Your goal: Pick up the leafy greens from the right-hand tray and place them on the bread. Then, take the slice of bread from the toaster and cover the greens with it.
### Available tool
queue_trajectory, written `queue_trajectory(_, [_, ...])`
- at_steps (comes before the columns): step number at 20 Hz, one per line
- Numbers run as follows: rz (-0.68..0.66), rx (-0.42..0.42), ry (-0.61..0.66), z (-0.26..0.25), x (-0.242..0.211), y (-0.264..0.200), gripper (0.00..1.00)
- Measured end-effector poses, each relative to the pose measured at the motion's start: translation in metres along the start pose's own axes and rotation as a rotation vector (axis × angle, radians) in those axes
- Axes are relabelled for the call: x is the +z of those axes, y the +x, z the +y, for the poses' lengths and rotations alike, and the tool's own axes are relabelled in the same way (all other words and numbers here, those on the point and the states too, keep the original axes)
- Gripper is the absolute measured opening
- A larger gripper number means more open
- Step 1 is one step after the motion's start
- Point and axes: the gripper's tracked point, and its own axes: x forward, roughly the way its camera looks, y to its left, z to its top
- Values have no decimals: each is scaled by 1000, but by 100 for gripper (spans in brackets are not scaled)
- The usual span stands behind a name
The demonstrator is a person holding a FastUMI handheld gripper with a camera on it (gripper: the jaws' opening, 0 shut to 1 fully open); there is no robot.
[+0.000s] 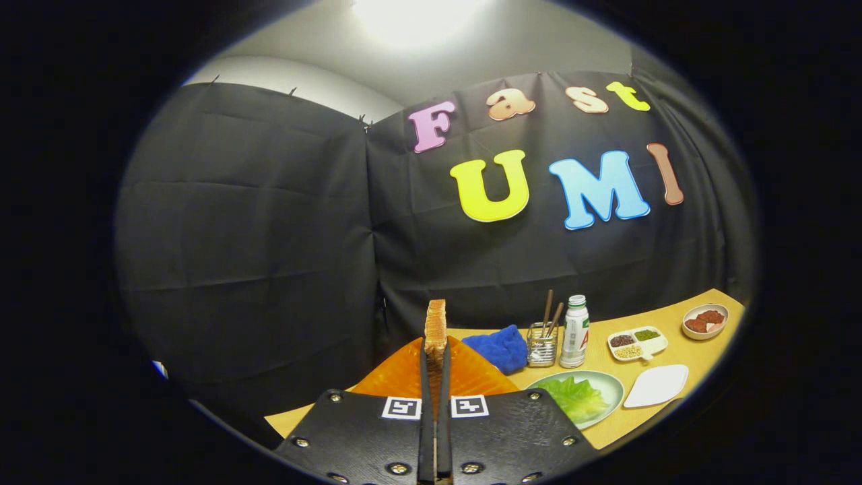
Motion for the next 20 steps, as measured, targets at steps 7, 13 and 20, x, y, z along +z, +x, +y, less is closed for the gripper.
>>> queue_trajectory(7, [-20,-121,-30,-79,9,-14,2])
queue_trajectory(13, [27,-182,-47,-122,-17,-14,2])
queue_trajectory(20, [79,-223,-65,-149,-39,-8,2])
